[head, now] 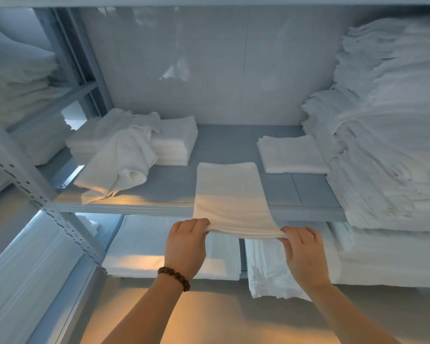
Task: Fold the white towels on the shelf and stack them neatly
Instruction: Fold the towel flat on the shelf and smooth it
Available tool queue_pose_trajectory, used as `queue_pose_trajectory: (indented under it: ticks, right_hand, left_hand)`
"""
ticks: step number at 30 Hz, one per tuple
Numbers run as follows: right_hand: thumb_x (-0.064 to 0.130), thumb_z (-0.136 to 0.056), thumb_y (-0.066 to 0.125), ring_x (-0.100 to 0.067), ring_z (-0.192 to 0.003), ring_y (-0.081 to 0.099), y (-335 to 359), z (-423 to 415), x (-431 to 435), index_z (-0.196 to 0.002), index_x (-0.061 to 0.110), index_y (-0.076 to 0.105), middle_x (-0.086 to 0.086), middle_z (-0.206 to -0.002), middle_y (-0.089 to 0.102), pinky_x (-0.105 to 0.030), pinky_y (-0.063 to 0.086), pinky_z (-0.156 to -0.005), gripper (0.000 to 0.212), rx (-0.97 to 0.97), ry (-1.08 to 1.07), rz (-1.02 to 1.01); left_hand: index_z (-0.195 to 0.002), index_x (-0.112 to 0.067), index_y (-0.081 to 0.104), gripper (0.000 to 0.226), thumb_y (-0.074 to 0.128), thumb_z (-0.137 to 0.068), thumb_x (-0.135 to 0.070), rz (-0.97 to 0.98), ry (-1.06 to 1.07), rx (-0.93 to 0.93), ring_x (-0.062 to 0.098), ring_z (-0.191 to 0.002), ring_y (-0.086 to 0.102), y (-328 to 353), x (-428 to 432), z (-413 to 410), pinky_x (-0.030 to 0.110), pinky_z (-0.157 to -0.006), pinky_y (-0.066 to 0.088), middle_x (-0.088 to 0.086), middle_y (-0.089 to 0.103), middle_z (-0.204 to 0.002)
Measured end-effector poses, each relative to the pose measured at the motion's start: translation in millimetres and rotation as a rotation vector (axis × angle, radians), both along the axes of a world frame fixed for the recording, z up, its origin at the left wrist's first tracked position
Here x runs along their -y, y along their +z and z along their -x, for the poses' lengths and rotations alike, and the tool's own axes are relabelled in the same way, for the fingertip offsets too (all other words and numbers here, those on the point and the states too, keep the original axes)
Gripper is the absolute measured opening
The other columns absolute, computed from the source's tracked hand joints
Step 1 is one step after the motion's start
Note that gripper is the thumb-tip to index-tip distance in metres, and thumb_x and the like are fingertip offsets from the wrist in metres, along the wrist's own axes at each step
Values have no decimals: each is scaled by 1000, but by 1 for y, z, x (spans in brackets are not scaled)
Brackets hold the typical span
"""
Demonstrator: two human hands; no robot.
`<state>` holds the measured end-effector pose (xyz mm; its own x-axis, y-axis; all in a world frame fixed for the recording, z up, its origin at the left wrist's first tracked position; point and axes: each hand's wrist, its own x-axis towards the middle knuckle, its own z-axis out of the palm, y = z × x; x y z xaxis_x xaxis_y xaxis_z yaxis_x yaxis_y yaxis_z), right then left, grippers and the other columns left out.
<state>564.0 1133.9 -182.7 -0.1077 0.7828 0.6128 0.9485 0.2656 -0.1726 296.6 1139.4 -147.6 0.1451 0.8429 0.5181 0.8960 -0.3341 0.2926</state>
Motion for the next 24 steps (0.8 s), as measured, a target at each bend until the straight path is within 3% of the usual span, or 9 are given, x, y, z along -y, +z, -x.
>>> queue_pose_trajectory:
  ticks: [3,6,11,15,20,24]
  right_hand:
    - [25,-91,47,-20,-73,55,17,0,-1,-91,6,67,-3,-78,66,-44,50,-79,28,-77,23,-117]
    - [25,-91,46,-15,-78,42,30,2,-14,-92,6,65,-4,-79,65,-41,48,-74,27,-132,30,-175]
    - [27,-93,42,-31,-72,54,42,9,-56,-93,5,65,-8,-83,64,-40,44,-73,32,-200,-15,-133]
    - [20,-95,50,-40,-78,55,51,21,-114,-101,4,66,-16,-94,61,-41,43,-76,24,-297,-65,30]
    - [10,-92,56,-39,-79,56,48,37,-201,-104,4,66,-19,-99,54,-48,48,-78,17,-374,-52,103]
    - [12,-93,56,-39,-68,56,26,41,-261,-98,5,66,-16,-93,52,-48,48,-74,14,-314,-70,196]
  left_hand:
    - [-93,-13,67,13,63,-82,-7,-54,2,47,24,-75,64,11,2,5,39,-75,52,0,70,-87]
    - [-93,-15,66,25,44,-91,-24,-88,10,87,22,-73,63,20,-7,9,33,-74,48,-2,69,-87]
    - [-96,-13,65,16,53,-89,-22,-108,44,110,25,-65,62,25,-50,15,29,-65,46,2,69,-85]
    - [-106,-12,62,18,55,-93,-23,-45,67,184,29,-68,65,26,-108,22,32,-57,48,5,68,-99]
    - [-113,-17,59,24,53,-94,-29,40,82,233,26,-81,65,12,-193,35,31,-65,47,1,65,-110]
    - [-114,-19,58,24,47,-96,-30,195,85,166,28,-77,61,-15,-255,41,28,-61,41,4,60,-109]
